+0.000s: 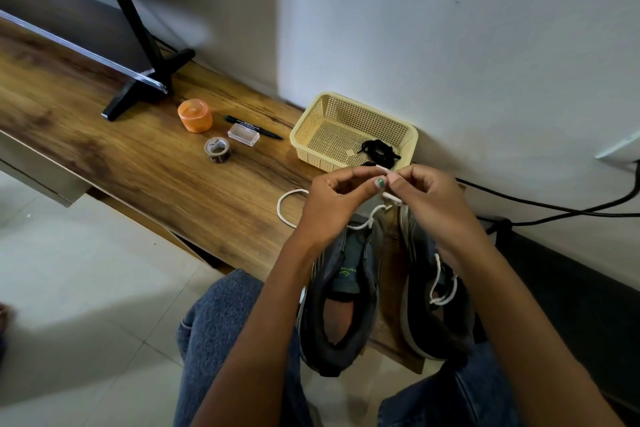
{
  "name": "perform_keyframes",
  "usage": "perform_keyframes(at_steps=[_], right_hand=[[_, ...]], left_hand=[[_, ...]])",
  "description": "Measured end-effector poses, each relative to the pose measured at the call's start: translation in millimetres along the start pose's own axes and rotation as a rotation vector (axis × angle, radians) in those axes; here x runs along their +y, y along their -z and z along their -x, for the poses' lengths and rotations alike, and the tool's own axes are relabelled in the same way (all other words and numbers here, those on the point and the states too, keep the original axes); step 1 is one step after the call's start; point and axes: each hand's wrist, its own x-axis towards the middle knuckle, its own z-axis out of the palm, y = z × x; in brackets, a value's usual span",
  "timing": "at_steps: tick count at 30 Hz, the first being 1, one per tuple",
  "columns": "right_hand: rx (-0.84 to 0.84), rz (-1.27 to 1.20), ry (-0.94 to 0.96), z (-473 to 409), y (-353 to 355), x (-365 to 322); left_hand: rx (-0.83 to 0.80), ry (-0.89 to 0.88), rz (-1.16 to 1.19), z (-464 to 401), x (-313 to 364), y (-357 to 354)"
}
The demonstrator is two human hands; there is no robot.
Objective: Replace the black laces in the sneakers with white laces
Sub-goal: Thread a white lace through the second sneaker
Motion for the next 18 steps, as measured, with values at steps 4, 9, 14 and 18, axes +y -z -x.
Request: perform_keyframes(at_steps=[4, 9, 14, 18], right_hand=[[-0.019, -0.031, 0.008, 1.5, -7.9, -1.1], [-0.055, -0.036, 0.019, 7.5, -16.1, 3.4], [0.048, -0.079, 0.008, 9.2, -18.9, 8.4], [0.04, -0.048, 0.044, 11.4, -21.8, 11.6]], left_hand=[[0.042, 0.024, 0.043, -1.8, 1.5, 1.3], [0.029, 0.098, 0.078, -1.3, 1.7, 1.1], [0.0, 0.122, 0.063, -1.3, -2.5, 2.2], [-0.009, 0.085, 0.025, -0.6, -1.5, 1.5]])
